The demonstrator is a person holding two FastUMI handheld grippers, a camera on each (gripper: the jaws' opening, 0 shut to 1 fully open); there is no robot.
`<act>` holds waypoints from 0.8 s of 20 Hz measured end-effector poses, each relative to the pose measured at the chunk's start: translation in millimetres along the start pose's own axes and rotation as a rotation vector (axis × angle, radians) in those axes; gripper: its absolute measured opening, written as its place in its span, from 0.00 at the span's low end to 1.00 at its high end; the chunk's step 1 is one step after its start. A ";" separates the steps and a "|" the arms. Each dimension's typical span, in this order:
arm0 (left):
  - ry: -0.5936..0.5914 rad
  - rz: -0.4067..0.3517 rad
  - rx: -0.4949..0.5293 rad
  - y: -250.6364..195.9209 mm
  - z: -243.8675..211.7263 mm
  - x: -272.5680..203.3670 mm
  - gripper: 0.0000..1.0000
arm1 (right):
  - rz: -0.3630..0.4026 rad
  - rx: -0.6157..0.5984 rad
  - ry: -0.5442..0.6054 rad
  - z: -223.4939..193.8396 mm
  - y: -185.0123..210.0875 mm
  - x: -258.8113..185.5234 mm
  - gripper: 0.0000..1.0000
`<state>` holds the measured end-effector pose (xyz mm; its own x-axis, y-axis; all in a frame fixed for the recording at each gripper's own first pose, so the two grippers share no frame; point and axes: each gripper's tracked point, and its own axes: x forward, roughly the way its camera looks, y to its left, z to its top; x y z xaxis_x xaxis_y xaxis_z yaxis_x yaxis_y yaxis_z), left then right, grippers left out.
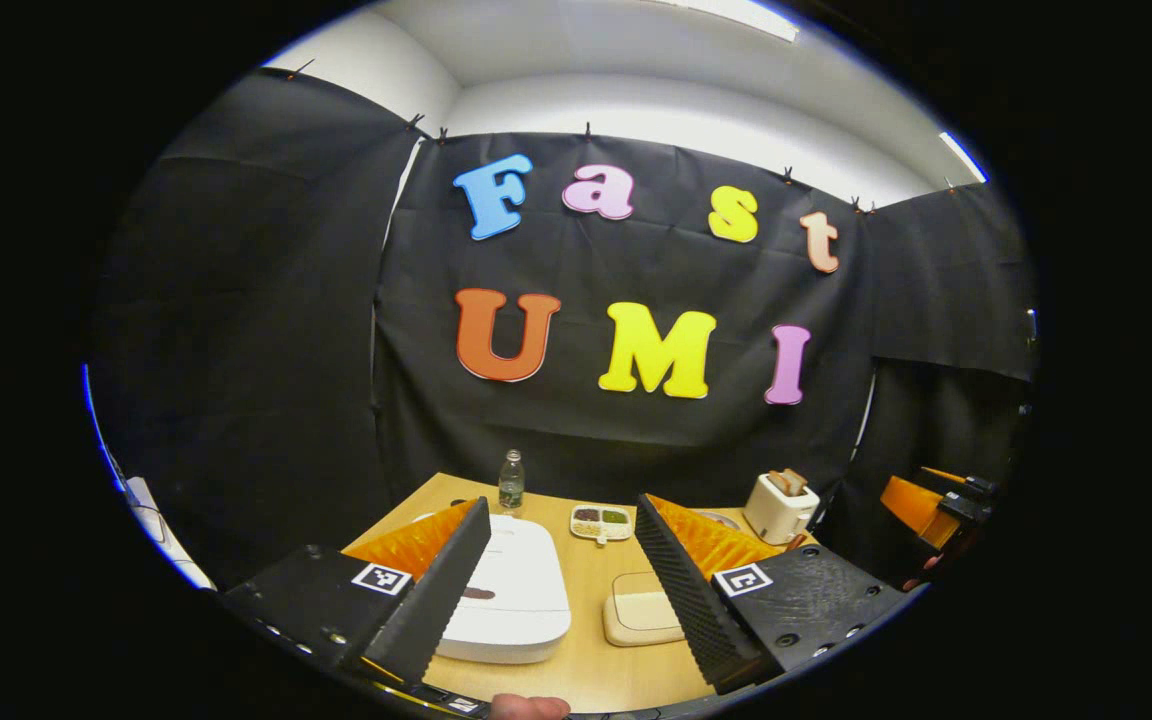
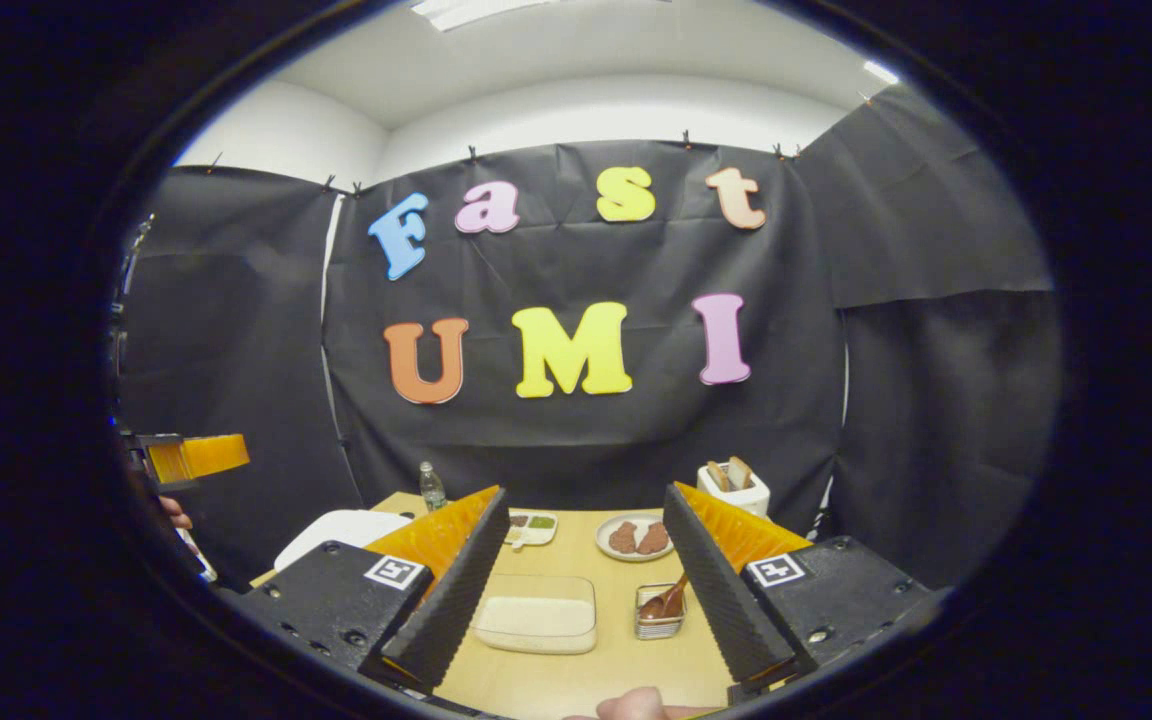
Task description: Close the left gripper, press the button to open the rice cooker; take a wooden spoon from the chopstick holder with the right hand, scoop a spoonful of rice and pour it into the rice cooker, then put the wooden spoon back into the chopstick holder.
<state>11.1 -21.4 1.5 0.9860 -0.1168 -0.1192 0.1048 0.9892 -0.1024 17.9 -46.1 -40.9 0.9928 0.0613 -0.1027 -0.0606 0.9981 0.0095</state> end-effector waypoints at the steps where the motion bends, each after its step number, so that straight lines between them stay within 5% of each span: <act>1: -0.006 -0.025 0.010 -5.1 -2.2 -11.3 0.95 | -0.020 -0.004 -0.006 -0.5 2.1 -18.0 0.96; 8: -0.025 -0.110 0.034 -36.4 -14.2 -70.1 0.95 | -0.087 -0.020 -0.016 -7.4 15.1 -95.2 0.96; 16: -0.041 -0.125 0.084 -48.7 -16.9 -73.2 0.95 | -0.080 -0.002 -0.008 -15.0 20.8 -95.3 0.96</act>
<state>-68.4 -62.5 -1.6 0.9688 -0.2378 -0.0698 0.2362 0.9712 -0.0303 -79.5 -31.1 -45.9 0.9953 -0.0190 -0.0947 0.0190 0.9998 -0.0008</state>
